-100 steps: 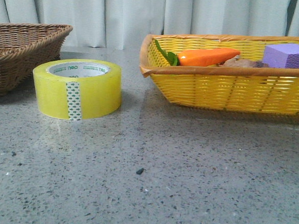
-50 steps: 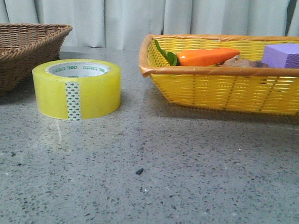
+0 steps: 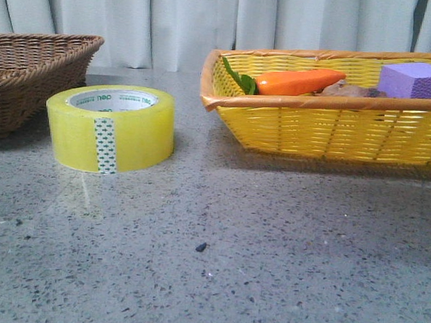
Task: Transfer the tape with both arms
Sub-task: 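Withdraw the right gripper upward away from the tape roll, then lower the left gripper onto the tape roll and grasp its rim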
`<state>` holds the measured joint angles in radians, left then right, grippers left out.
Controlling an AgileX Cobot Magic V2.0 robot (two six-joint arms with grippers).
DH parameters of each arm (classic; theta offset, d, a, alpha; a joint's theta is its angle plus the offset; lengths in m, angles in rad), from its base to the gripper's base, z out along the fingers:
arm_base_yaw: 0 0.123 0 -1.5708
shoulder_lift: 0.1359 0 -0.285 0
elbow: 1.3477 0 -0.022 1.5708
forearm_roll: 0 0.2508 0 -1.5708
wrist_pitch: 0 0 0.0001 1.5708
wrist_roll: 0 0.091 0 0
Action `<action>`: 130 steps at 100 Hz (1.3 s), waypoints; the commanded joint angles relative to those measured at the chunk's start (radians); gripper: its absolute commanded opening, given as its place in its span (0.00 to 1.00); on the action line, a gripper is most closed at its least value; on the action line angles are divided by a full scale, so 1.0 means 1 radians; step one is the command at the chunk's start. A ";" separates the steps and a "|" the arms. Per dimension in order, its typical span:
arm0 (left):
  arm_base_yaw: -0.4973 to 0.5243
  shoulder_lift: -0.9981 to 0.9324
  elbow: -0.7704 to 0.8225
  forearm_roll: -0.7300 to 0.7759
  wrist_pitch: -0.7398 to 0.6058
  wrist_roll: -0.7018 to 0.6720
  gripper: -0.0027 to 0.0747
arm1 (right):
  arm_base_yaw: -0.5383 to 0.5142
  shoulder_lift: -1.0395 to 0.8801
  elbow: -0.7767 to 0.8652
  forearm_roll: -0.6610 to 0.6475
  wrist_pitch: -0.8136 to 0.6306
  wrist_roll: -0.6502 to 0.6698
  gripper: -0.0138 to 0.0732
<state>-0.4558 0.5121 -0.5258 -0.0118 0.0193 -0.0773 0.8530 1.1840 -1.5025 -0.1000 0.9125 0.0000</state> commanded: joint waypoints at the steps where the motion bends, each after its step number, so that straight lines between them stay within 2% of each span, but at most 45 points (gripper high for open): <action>1: -0.046 0.044 -0.038 0.001 -0.056 -0.007 0.45 | -0.003 -0.098 0.097 -0.027 -0.181 0.038 0.08; 8: -0.078 0.086 -0.058 0.001 -0.032 -0.007 0.50 | -0.003 -0.160 0.197 -0.054 -0.254 0.073 0.08; 26: -0.148 0.227 -0.149 0.001 0.037 -0.007 0.50 | -0.005 -0.307 0.430 -0.100 -0.404 0.098 0.08; 38: -0.188 0.338 -0.223 0.001 0.129 -0.005 0.50 | -0.006 -0.386 0.530 -0.100 -0.416 0.122 0.08; 49: -0.220 0.455 -0.312 0.001 0.265 -0.002 0.50 | -0.006 -0.438 0.591 -0.100 -0.400 0.159 0.08; 90: -0.238 0.811 -0.613 -0.054 0.673 0.227 0.50 | -0.006 -0.496 0.625 -0.100 -0.367 0.186 0.08; 103: -0.238 0.873 -0.646 -0.086 0.684 0.306 0.50 | -0.006 -0.496 0.625 -0.100 -0.357 0.186 0.08; 130: -0.236 0.976 -0.667 -0.086 0.694 0.354 0.50 | -0.006 -0.496 0.625 -0.100 -0.357 0.186 0.08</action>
<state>-0.6850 1.4985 -1.1575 -0.0836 0.7538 0.2591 0.8530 0.6935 -0.8520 -0.1815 0.6196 0.1852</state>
